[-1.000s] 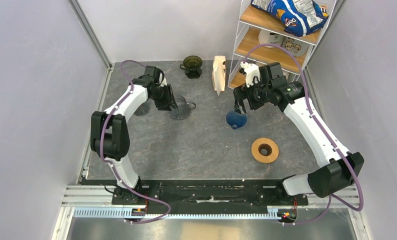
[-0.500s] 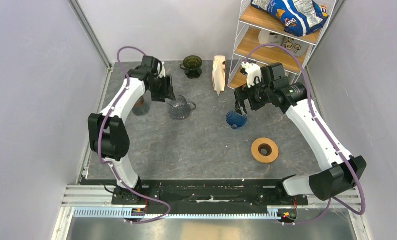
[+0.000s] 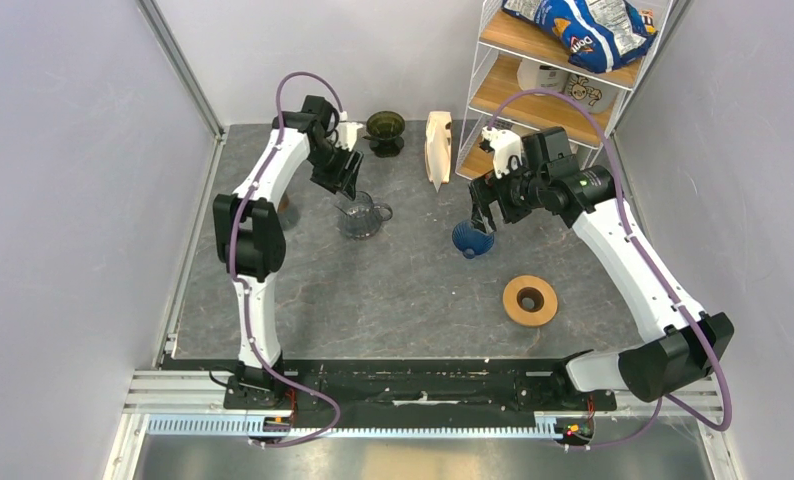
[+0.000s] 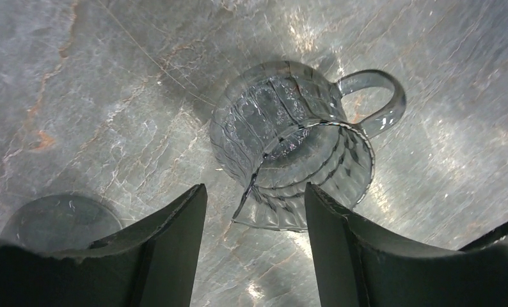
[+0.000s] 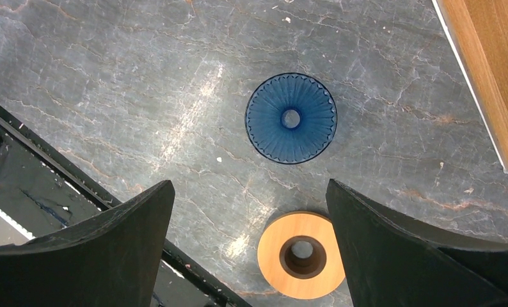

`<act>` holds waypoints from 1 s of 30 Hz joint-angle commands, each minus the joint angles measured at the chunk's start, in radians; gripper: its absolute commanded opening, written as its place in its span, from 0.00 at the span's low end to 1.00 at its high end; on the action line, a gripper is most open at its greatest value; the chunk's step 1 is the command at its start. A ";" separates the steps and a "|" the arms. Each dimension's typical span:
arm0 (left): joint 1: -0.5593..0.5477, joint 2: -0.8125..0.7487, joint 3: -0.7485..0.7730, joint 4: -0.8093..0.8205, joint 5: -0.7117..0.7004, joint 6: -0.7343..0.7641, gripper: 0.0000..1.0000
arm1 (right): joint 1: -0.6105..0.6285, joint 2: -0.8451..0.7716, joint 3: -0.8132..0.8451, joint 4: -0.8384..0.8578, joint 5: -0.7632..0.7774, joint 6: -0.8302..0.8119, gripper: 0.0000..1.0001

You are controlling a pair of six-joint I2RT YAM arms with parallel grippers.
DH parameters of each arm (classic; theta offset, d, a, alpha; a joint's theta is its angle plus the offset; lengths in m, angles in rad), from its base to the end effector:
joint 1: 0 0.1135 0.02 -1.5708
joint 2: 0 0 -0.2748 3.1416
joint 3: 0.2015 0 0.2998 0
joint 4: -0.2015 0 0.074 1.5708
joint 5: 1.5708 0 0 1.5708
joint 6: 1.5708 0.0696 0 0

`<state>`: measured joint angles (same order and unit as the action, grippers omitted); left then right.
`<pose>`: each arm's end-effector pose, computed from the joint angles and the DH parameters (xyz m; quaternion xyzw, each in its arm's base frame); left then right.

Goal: Place the coffee filter in the dripper

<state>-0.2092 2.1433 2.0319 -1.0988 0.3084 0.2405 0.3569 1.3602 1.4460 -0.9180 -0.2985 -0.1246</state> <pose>0.5013 -0.1280 0.2402 0.2436 0.9415 -0.1483 0.1795 0.3158 0.1396 0.3633 -0.2720 0.8828 0.1791 0.3385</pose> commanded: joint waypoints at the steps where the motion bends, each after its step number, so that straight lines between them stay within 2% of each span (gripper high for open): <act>1: -0.002 0.034 0.073 -0.060 0.038 0.134 0.64 | -0.001 -0.004 0.011 -0.007 -0.016 -0.018 0.97; 7: -0.021 0.060 0.031 -0.050 0.049 0.169 0.50 | 0.000 0.003 0.013 -0.007 -0.015 -0.022 0.97; 10: -0.022 0.053 0.004 -0.028 0.060 0.170 0.40 | -0.001 0.005 0.014 -0.007 -0.013 -0.023 0.97; 18: -0.037 0.012 -0.060 -0.016 0.069 0.159 0.21 | -0.001 0.013 0.027 -0.012 -0.015 -0.024 0.97; 23: -0.058 -0.076 -0.157 0.000 0.081 0.145 0.09 | -0.001 0.018 0.030 -0.011 -0.019 -0.023 0.97; 30: -0.140 -0.264 -0.391 0.070 0.026 0.092 0.03 | -0.001 0.016 0.017 -0.040 -0.017 -0.046 0.97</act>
<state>-0.2985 2.0239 1.7210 -1.0775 0.3408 0.3664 0.3569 1.3746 1.4460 -0.9417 -0.3000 -0.1425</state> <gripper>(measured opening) 0.120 0.968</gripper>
